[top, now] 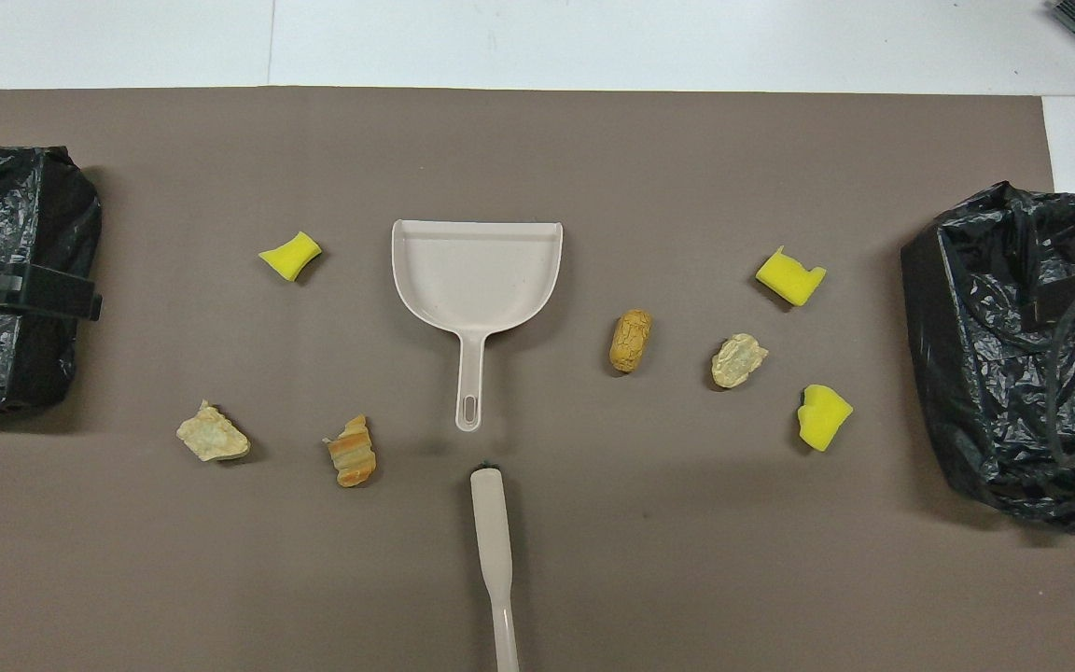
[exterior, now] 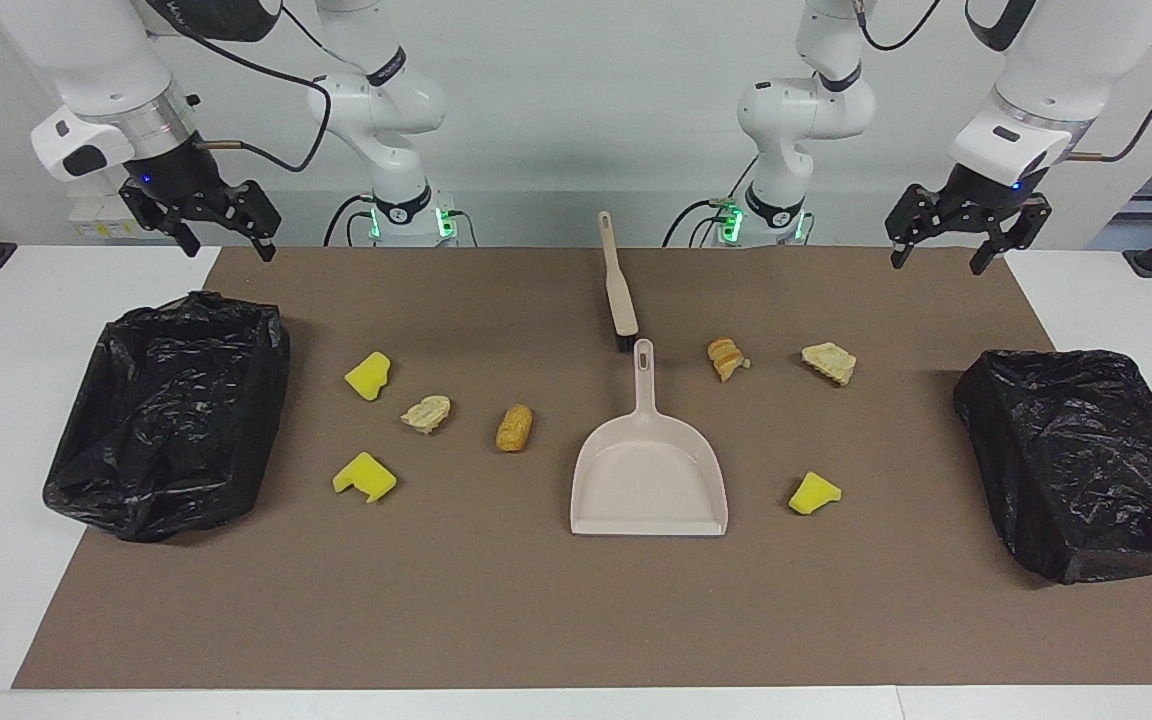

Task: Sweep and dump trash in bin

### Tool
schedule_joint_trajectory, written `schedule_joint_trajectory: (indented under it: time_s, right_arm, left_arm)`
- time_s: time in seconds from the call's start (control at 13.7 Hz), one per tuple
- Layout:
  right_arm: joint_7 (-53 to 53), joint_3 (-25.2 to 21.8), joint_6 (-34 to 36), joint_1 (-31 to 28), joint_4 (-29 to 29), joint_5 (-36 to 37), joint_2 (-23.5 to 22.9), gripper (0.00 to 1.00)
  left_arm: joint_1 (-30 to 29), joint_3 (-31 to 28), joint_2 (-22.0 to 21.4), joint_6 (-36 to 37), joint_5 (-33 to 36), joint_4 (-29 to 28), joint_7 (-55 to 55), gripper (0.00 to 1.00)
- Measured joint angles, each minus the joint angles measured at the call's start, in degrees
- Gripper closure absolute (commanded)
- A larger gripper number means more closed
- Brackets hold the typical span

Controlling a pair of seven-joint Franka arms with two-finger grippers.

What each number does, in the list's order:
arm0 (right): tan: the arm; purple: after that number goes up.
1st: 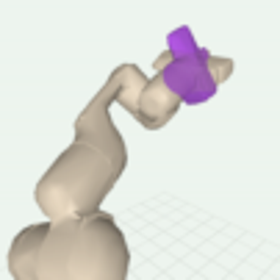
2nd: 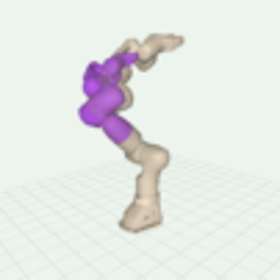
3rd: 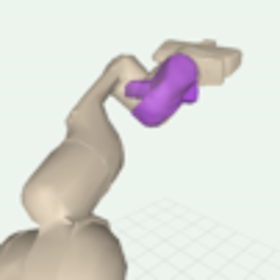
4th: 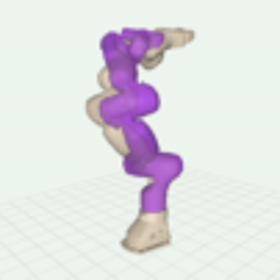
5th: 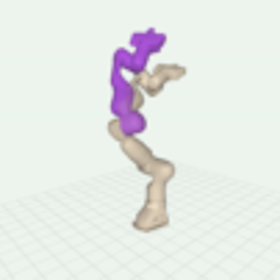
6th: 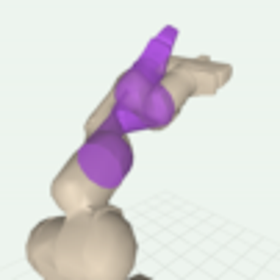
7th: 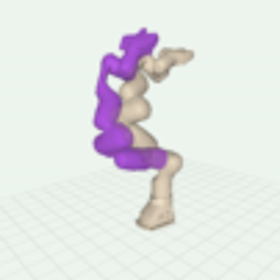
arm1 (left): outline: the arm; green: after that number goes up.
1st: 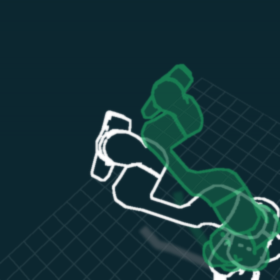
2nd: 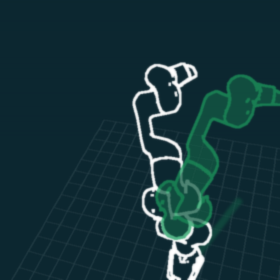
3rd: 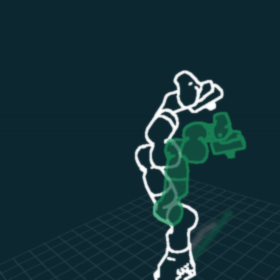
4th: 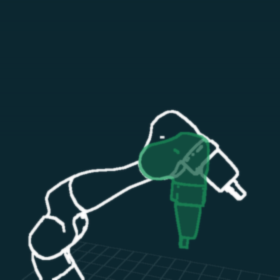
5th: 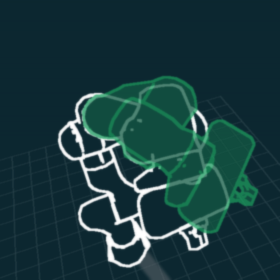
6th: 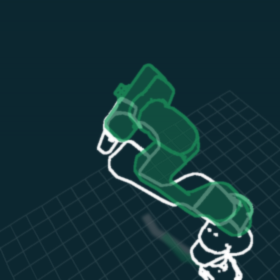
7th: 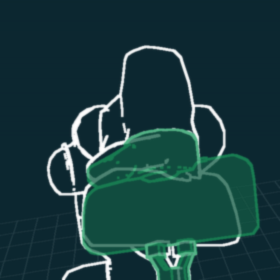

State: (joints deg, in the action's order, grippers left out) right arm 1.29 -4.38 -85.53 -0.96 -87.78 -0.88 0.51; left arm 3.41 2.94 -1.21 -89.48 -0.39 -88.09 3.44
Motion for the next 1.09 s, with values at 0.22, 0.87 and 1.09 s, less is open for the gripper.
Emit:
schedule_joint_trajectory:
  time_s: [0.22, 0.87, 1.09]
  right_arm:
    - [0.0, 0.0, 0.0, 0.0, -0.1, 0.0, 0.0, 0.00]
    - [0.0, 0.1, -0.3, 0.1, -0.6, 0.0, 0.0, 0.00]
    - [0.0, 0.1, -3.0, 0.7, -2.3, -0.1, -0.2, 0.00]
  left_arm:
    - [0.0, 0.1, 0.0, 0.0, 0.0, 0.0, 0.0, 0.00]
    - [0.1, 0.7, -0.1, 0.2, 0.0, 0.0, -0.3, 0.00]
    - [0.1, 1.0, -0.1, 0.1, -0.1, 0.0, -1.4, 0.00]
